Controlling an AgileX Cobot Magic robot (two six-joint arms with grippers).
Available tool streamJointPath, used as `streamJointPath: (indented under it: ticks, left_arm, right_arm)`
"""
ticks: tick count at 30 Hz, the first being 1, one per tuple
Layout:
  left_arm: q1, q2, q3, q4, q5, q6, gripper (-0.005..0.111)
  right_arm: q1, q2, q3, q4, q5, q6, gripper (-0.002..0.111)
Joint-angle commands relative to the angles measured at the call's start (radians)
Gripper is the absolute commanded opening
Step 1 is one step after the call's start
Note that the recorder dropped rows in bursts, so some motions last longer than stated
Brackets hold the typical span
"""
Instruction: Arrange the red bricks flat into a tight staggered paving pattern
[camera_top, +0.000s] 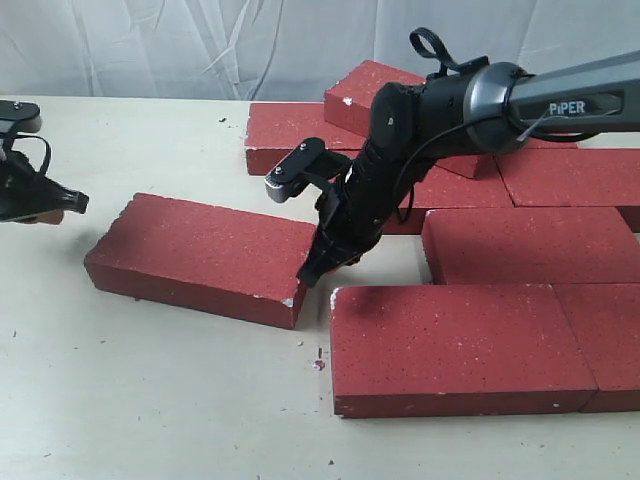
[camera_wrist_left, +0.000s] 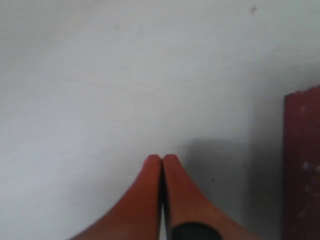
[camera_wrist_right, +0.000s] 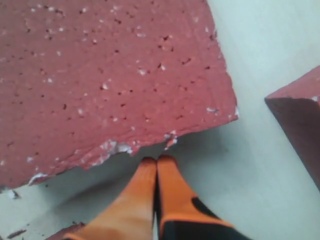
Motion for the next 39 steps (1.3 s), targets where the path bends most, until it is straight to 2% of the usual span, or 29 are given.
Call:
streamJointPath:
  ticks: [1, 5, 9, 16, 39]
  left_arm:
    - [-0.006, 0.014, -0.015, -0.263, 0.128, 0.27, 0.0]
    - [-0.006, 0.014, -0.015, -0.287, 0.242, 0.304, 0.0]
    - [-0.006, 0.014, -0.015, -0.281, 0.293, 0.304, 0.0]
    - [-0.006, 0.001, -0.023, -0.204, 0.466, 0.304, 0.0]
    - [-0.006, -0.006, -0.023, -0.209, 0.492, 0.319, 0.0]
  right_arm:
    - [-0.004, 0.003, -0.007, 0.002, -0.042, 0.0, -0.001]
    - [-0.004, 0.003, -0.007, 0.003, -0.092, 0.0, -0.001]
    - [-0.004, 0.003, -0.007, 0.011, -0.148, 0.0, -0.001]
    - [-0.004, 0.003, -0.007, 0.011, -0.117, 0.0, -0.001]
    - [-0.004, -0.032, -0.007, -0.102, -0.082, 0.05, -0.001]
